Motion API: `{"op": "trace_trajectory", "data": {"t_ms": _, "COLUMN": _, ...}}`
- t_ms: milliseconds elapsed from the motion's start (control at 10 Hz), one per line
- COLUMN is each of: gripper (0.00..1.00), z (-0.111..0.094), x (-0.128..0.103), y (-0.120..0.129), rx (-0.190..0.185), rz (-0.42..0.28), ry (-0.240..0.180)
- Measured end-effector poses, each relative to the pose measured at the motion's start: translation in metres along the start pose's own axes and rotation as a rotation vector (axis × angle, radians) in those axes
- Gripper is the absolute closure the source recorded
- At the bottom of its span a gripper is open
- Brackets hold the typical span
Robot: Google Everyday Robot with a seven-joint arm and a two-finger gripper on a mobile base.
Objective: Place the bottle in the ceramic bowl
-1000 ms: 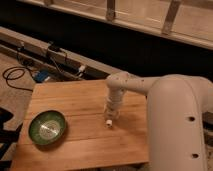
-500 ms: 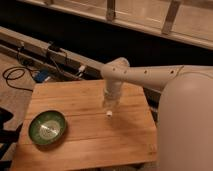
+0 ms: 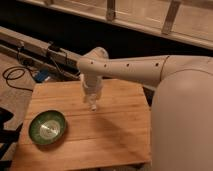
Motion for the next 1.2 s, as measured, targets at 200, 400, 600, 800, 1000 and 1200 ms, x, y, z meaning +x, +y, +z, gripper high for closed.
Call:
{"op": "trace_trajectory", "data": {"t_ms": 200, "gripper": 1.0, "z": 0.0, "x": 0.0, "y": 0.022, "rx": -0.045, "rz": -0.071, "ry": 0.004}}
{"op": "trace_trajectory", "data": {"t_ms": 400, "gripper": 1.0, "z": 0.001, "x": 0.0, "y": 0.034, "rx": -0.055, "rz": -0.098, "ry": 0.022}}
{"op": "trace_trajectory", "data": {"t_ms": 600, "gripper": 1.0, "z": 0.001, "x": 0.002, "y": 0.03, "rx": -0.049, "rz": -0.092, "ry": 0.025}}
{"op": "trace_trajectory", "data": {"t_ms": 800, "gripper": 1.0, "z": 0.001, "x": 0.001, "y": 0.032, "rx": -0.052, "rz": -0.096, "ry": 0.026}}
{"op": "trace_trajectory", "data": {"t_ms": 1000, "gripper": 1.0, "z": 0.004, "x": 0.001, "y": 0.031, "rx": -0.043, "rz": -0.116, "ry": 0.039}}
{"op": "trace_trajectory", "data": {"t_ms": 1200, "gripper": 1.0, "z": 0.012, "x": 0.005, "y": 0.055, "rx": -0.022, "rz": -0.237, "ry": 0.067}}
